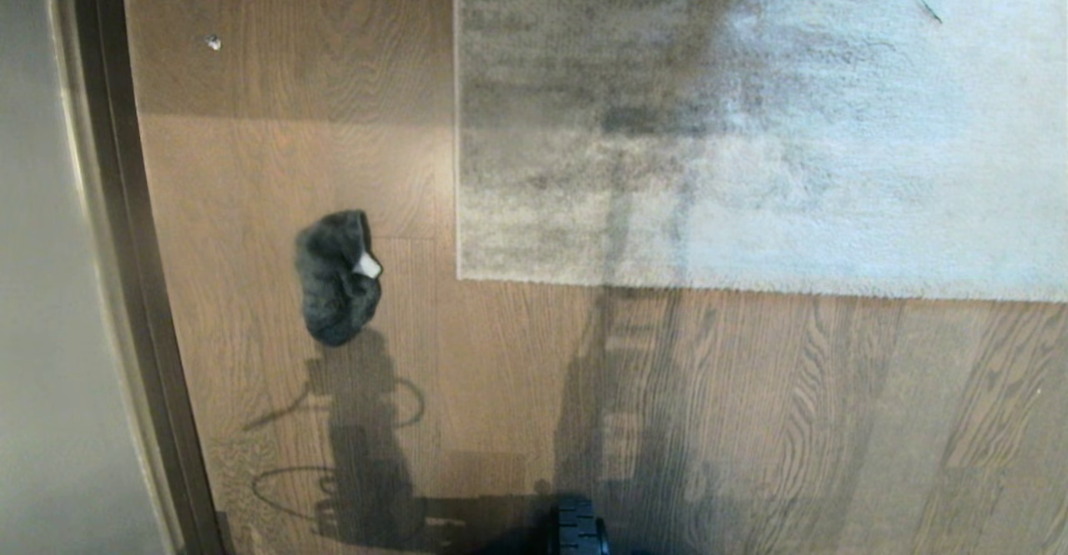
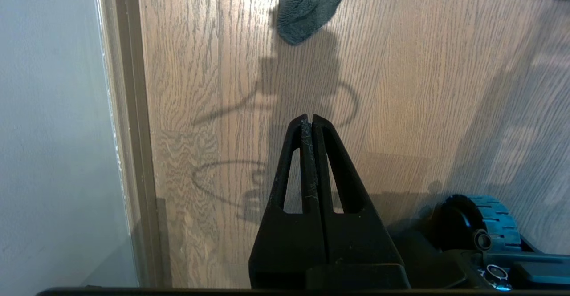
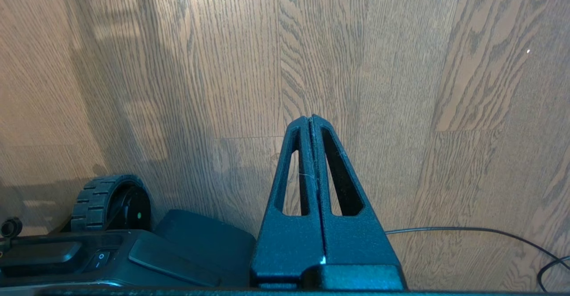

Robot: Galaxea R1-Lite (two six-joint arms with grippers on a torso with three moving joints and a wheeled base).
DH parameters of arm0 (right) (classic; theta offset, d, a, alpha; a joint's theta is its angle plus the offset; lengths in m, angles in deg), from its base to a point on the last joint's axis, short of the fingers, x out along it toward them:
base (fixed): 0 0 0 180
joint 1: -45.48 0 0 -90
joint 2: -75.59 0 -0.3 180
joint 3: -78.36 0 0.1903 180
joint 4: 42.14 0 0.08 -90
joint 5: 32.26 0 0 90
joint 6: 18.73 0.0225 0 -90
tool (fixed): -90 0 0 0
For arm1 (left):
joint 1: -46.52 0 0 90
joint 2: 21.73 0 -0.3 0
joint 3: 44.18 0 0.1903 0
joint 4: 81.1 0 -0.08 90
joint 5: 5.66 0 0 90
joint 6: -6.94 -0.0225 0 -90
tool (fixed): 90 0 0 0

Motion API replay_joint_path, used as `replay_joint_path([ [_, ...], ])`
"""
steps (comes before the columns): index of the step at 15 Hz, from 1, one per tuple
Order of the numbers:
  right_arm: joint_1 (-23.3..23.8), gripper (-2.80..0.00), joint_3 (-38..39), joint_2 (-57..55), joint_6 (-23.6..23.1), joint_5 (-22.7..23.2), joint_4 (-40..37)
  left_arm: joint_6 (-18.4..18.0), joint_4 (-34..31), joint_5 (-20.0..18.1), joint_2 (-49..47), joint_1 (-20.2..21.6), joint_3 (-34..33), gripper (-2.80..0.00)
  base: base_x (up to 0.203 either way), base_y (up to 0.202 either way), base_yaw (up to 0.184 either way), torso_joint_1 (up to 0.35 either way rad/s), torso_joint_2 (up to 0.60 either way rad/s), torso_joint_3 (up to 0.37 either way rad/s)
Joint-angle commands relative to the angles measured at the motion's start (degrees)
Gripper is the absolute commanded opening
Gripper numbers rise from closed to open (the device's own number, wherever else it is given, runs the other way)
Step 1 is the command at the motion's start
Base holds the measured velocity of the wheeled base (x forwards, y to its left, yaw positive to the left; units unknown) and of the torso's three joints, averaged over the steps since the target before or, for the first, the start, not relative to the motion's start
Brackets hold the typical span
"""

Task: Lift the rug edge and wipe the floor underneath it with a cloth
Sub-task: Pick up the rag

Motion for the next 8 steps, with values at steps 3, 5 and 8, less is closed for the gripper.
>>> replay_joint_path([
  [3, 0.0, -2.8, 0.0, 0.02, 0.02, 0.0, -0.04, 0.06, 0.02, 0.02, 0.02, 0.0, 0.01, -2.8, 0.0, 0.0, 0.0, 0.0, 0.0, 0.0],
  [5, 0.0, -2.8, 0.0, 0.02, 0.02, 0.0, -0.04, 0.06, -0.05, 0.02, 0.02, 0.0, 0.01, -2.8, 0.0, 0.0, 0.0, 0.0, 0.0, 0.0],
  [8, 0.0, -2.8, 0.0, 0.02, 0.02, 0.0, -0.04, 0.06, 0.02, 0.02, 0.02, 0.0, 0.01, -2.8, 0.0, 0.0, 0.0, 0.0, 0.0, 0.0],
])
